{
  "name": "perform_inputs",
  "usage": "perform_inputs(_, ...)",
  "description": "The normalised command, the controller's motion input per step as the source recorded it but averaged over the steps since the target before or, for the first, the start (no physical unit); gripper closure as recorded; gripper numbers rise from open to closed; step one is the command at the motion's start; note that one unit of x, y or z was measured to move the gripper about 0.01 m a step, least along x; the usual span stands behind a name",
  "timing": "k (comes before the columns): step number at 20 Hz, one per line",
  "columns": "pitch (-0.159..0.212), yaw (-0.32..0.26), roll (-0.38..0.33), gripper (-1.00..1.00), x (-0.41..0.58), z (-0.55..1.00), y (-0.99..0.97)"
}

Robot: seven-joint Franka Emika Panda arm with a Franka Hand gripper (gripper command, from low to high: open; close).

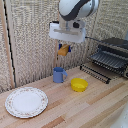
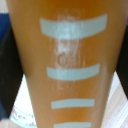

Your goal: Kindly employ your clamp to softly take hold of the bread. Delicately rest it on the oven pan, verifying that it is even on the surface. Using your clamp and attentiveness, smoothly glide the pan into the oven and along the appropriate brackets, securing it in position.

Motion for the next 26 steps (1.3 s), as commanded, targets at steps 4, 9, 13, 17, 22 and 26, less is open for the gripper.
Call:
perform_inputs(4,0.000,-0.088,0.033,1.00,0.044,0.33,-0.88)
perform_inputs(9,0.000,-0.068,0.047,1.00,0.057,0.23,-0.90)
perform_inputs(13,-0.001,-0.085,0.043,1.00,0.115,0.13,-0.86)
perform_inputs(17,-0.005,-0.100,0.032,1.00,0.221,0.12,-0.81)
perform_inputs(22,-0.002,-0.094,0.030,1.00,0.339,0.15,-0.78)
perform_inputs(26,0.000,-0.072,0.050,1.00,0.536,0.22,-0.73)
